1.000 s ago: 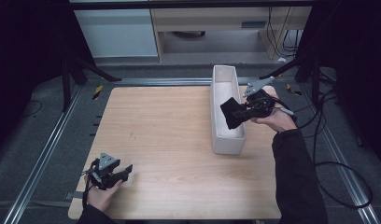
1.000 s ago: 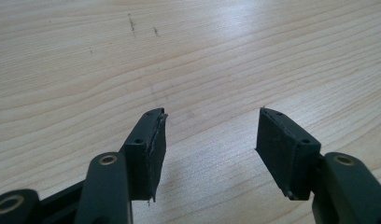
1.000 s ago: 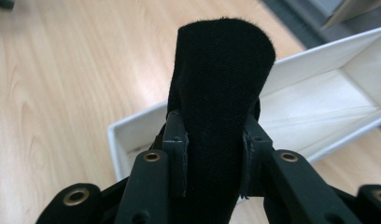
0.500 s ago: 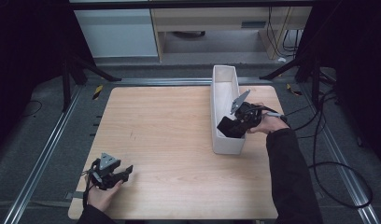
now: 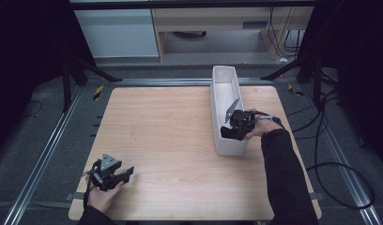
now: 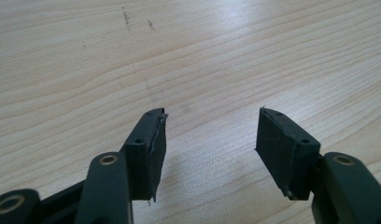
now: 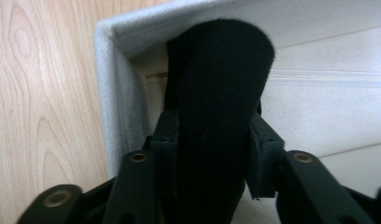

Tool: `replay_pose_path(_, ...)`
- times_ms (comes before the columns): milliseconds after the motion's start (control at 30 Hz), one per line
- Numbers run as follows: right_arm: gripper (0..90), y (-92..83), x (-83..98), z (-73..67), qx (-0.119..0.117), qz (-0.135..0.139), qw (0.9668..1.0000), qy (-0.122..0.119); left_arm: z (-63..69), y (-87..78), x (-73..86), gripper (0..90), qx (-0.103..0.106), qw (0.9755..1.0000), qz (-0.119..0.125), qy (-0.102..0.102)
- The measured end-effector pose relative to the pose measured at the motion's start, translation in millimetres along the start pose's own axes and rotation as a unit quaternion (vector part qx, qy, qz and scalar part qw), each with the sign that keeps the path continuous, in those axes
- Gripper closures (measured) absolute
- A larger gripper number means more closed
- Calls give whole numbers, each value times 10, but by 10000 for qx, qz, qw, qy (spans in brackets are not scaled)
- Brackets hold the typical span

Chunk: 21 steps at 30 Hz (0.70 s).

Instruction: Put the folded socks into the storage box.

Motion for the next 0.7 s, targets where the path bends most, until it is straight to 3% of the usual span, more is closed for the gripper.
replay_pose_path(133, 516, -61, -4, 6, 133, 184, 9996, 182, 6, 1, -1, 415, 22, 10000, -14, 20)
replay_pose_path(267, 507, -102, -30, 19, 245, 407, 9987, 199, 7, 4, 0, 414, 25, 10000, -20, 21)
replay_pose_path(333, 590, -123, -69, 33, 315, 629, 9974, 152, 9, 6, 1, 414, 29, 10000, -25, 21)
replay_pose_path(367, 590, -123, -69, 33, 315, 629, 9974, 152, 10, 8, 1, 414, 31, 10000, -28, 24)
replay_pose_path(433, 697, -89, -90, 28, 294, 583, 9978, 137, 12, 8, 1, 414, 41, 10000, -44, 33)
replay_pose_path(700, 739, -151, -71, -68, 21, 514, 9986, -95, 21, 15, 3, 414, 47, 10000, -63, 53)
Point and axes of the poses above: each handheld gripper's, and its own axes: y roughly forward along the jaws, x roughly out of its underside, z roughly to its right, the point moved 2 cm from there along y, roughly forward along the jaws, and after that the axes turned 1 degree about z, right-handed, at the moved point
